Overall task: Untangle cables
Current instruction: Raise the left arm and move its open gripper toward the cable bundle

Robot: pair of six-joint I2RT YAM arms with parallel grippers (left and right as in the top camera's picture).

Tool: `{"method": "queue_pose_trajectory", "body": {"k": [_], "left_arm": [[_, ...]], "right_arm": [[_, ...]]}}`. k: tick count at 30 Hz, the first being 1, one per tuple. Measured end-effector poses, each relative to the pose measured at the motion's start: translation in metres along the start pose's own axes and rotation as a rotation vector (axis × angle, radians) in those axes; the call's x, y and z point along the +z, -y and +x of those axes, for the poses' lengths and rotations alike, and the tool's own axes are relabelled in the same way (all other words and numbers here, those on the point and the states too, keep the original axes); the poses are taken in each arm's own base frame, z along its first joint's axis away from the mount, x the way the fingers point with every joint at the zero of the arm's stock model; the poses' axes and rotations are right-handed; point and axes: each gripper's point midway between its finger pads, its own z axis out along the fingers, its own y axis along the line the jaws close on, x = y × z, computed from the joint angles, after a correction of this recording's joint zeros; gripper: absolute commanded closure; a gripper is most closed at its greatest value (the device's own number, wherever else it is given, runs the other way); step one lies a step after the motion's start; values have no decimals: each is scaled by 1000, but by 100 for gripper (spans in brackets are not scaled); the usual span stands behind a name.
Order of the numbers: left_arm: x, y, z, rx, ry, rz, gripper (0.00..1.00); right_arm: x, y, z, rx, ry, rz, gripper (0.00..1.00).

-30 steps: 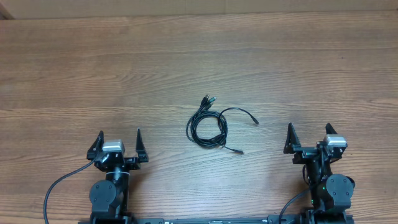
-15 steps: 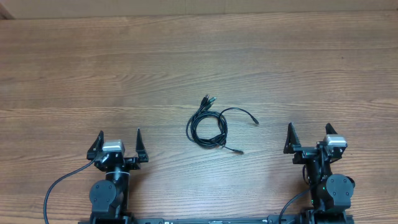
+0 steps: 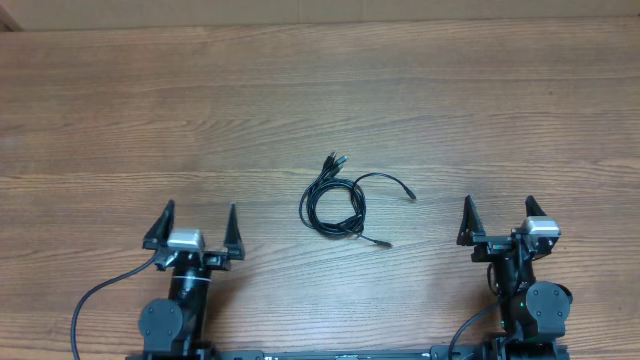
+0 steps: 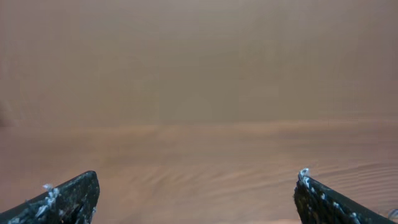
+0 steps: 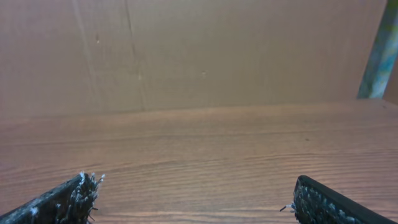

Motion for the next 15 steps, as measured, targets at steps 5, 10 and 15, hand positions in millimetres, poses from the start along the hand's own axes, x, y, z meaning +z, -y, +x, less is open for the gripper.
{"method": "queue_pose_trajectory", "body": {"k": [5, 10, 15], "left_arm": [[-10, 15, -61, 11, 98, 78, 0], [-44, 17, -137, 16, 131, 69, 0], [-79, 9, -182, 8, 71, 5, 0]], "right_arm": [[0, -6, 0, 14, 0, -36, 0], [-8, -32, -49, 69, 191, -190, 0], [-25, -63, -85, 104, 254, -375, 0]]}}
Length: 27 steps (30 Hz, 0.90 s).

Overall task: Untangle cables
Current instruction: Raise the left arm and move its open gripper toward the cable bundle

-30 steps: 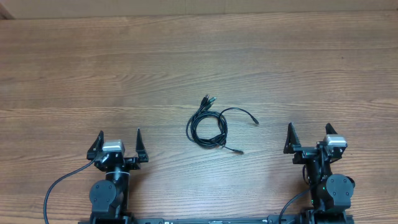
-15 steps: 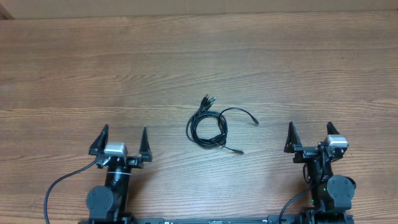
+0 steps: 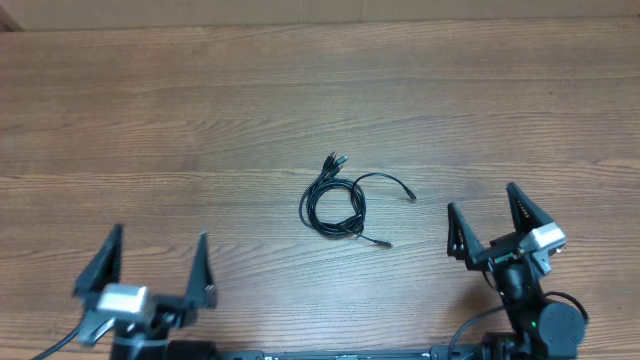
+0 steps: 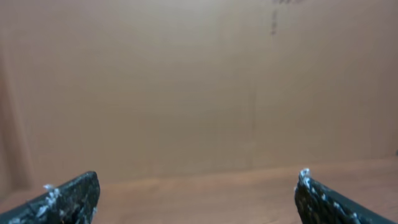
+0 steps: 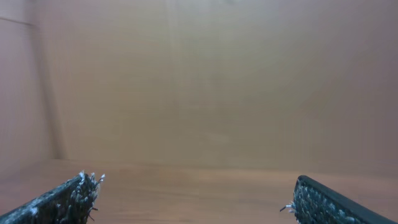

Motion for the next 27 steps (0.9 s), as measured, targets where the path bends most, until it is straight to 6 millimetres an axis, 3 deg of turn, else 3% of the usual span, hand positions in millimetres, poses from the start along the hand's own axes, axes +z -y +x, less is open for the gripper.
{"method": "queue_pose_trajectory", "body": {"k": [4, 7, 12, 16, 20, 27], "left_arm": [[-10, -7, -23, -4, -56, -49, 0], [-6, -10, -36, -18, -107, -64, 0], [22, -4, -33, -51, -282, -28, 0], [45, 4, -30, -82, -418, 23, 0], [59, 16, -45, -116, -456, 92, 0], [41, 71, -73, -182, -421, 421, 1]], "right_arm": [[-6, -33, -66, -24, 94, -113, 0], [-16, -53, -111, -36, 128, -154, 0], [-37, -75, -155, 1, 64, -162, 0], [-44, -82, -170, 48, -26, -138, 0], [-45, -82, -169, 108, -154, -105, 0], [-53, -99, -160, 169, -275, -176, 0]]}}
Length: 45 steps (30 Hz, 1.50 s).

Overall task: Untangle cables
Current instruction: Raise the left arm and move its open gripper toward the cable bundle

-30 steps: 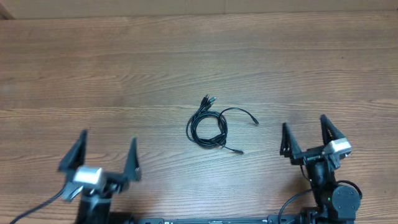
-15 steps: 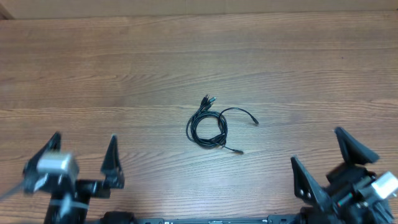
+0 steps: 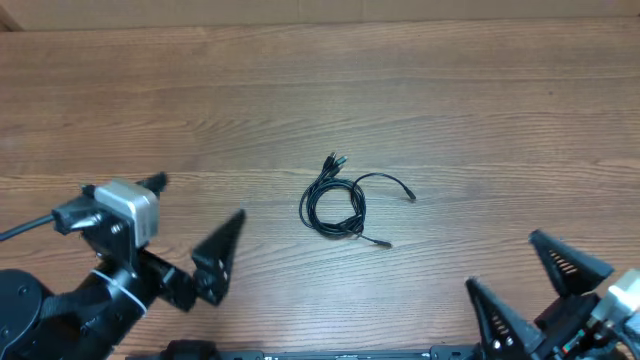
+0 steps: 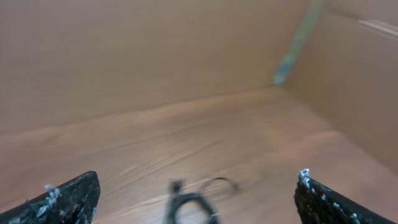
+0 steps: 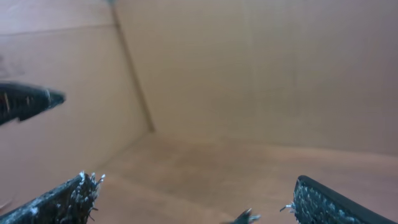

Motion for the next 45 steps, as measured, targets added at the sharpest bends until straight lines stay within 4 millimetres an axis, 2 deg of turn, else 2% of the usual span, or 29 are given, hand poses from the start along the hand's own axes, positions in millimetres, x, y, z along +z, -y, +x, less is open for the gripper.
{"method": "queue_pose_trajectory", "body": {"k": [3, 8, 9, 10, 11, 13, 16, 18, 22, 30, 32, 34, 38, 41, 42, 45], "left_arm": [[-2, 29, -5, 21, 17, 165, 0], [-7, 45, -1, -30, -9, 263, 0], [-7, 47, 2, -59, -26, 277, 1], [-8, 49, 4, -80, -37, 285, 0], [-8, 50, 6, -94, -44, 289, 0], [-8, 51, 10, -125, -65, 295, 0], [-9, 52, 13, -147, -81, 301, 0], [-9, 52, 14, -155, -83, 300, 5], [-8, 48, 20, -182, -106, 273, 0], [-7, 41, 25, -196, -123, 232, 0], [-6, 37, 25, -195, -120, 205, 0], [-3, 20, 28, -206, -122, 107, 0], [3, -11, 39, -276, -144, -62, 0], [21, -31, 61, -353, -222, -127, 0], [37, -41, 77, -397, -290, -137, 11], [71, -58, 115, -507, -457, -147, 12]], "right_arm": [[0, -2, 8, 20, -35, -18, 0], [-1, -2, 18, 47, -74, -20, 1], [-1, -1, 24, 64, -96, -15, 7], [-2, -1, 27, 73, -109, -16, 12], [-2, -2, 31, 83, -122, -21, 13], [-3, -5, 34, 91, -137, -39, 0], [-3, -9, 34, 91, -139, -61, 0], [-3, -12, 34, 93, -143, -77, 0], [-4, -20, 36, 96, -154, -127, 0], [-6, -28, 37, 99, -166, -174, 0], [-6, -29, 36, 95, -162, -177, 0], [-5, -27, 33, 93, -150, -165, 0], [-2, -6, 30, 167, -127, -38, 0], [5, 12, 28, 224, -121, 47, 0], [10, 21, 28, 265, -127, 81, 0], [29, 51, 32, 350, -171, 193, 0]]}}
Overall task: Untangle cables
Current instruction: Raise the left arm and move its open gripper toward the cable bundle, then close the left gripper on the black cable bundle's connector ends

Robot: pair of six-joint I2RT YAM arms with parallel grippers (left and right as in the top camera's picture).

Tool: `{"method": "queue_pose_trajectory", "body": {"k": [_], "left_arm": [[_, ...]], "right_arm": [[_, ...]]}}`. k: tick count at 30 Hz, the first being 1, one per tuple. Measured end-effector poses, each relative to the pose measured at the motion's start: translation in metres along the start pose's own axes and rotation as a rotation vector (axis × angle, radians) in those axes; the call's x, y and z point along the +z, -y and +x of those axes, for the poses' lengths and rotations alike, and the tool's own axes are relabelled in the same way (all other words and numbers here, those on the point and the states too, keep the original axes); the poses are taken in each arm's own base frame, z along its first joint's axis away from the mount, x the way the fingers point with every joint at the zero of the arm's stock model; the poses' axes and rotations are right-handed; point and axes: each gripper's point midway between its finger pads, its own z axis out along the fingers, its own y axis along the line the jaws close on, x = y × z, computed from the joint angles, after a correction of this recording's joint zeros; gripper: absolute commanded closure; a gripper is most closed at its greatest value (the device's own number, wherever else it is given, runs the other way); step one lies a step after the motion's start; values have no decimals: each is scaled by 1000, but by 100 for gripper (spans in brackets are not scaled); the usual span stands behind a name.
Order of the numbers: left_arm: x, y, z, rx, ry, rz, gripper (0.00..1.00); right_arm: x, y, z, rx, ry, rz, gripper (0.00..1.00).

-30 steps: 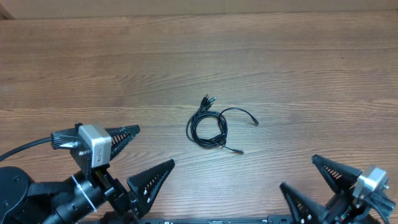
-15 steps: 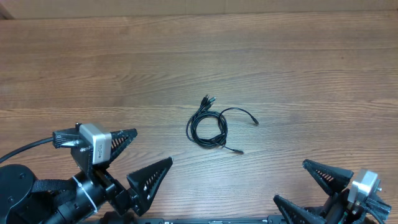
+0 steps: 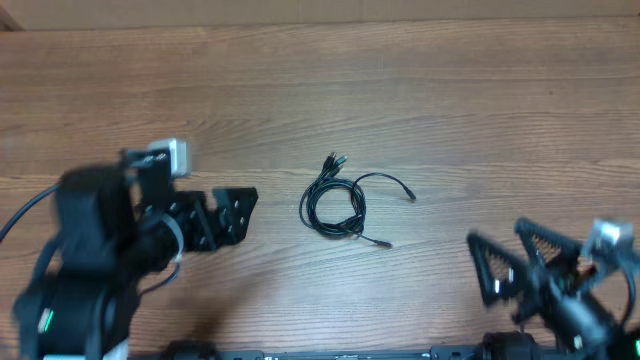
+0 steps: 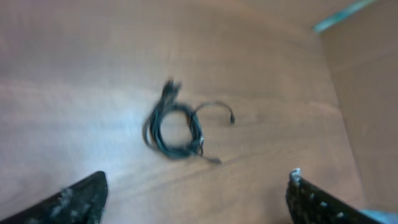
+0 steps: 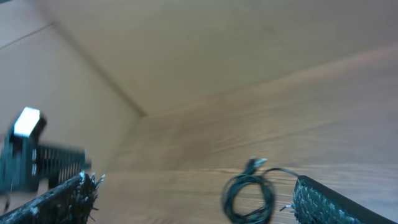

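A bundle of thin black cables (image 3: 334,205) lies coiled at the middle of the wooden table (image 3: 450,90), with plug ends sticking out at its top and right. The left wrist view shows the coil (image 4: 175,127) from above, ahead of the wide-apart fingers. In the right wrist view the coil (image 5: 249,195) sits low between the fingers. My left gripper (image 3: 228,215) hovers open to the coil's left. My right gripper (image 3: 495,237) hovers open at the lower right. Neither touches the cables.
Brown cardboard walls stand behind the table and at its sides in the wrist views. My left arm (image 5: 31,155) shows at the left of the right wrist view. Bare wood surrounds the coil on all sides.
The left gripper has moved right, closer to the coil, and now looks down at it. The right gripper has turned toward the coil, which now shows in its view. The cables have not moved.
Both grippers stood open at the table's near edge, facing the back wall. Then both arms had lifted and shifted outward. Later they had swung inward toward the centre. Now both face the coil, which has stayed in place throughout.
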Motion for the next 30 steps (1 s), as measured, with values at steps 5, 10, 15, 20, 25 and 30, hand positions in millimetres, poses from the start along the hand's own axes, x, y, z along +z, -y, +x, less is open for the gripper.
{"method": "queue_pose_trajectory", "body": {"k": [5, 10, 15, 20, 25, 30], "left_arm": [[56, -23, 19, -102, -233, -2, 6], [99, -29, 36, -64, -393, 19, 8], [143, -14, 48, 67, -463, 73, 4], [182, -12, 63, 198, -505, 23, 0], [212, -26, 68, 325, -504, -76, 0], [237, -39, 66, 419, -494, -122, 0]], "right_arm": [[34, 35, -5, 75, -64, 136, 0], [39, 34, -16, -4, -56, 132, 0], [22, 3, -40, -94, 16, 55, 0], [9, -37, -43, -198, 9, -116, 0], [5, -57, -32, -235, -39, -237, 0], [0, -73, -25, -251, -72, -337, 0]]}}
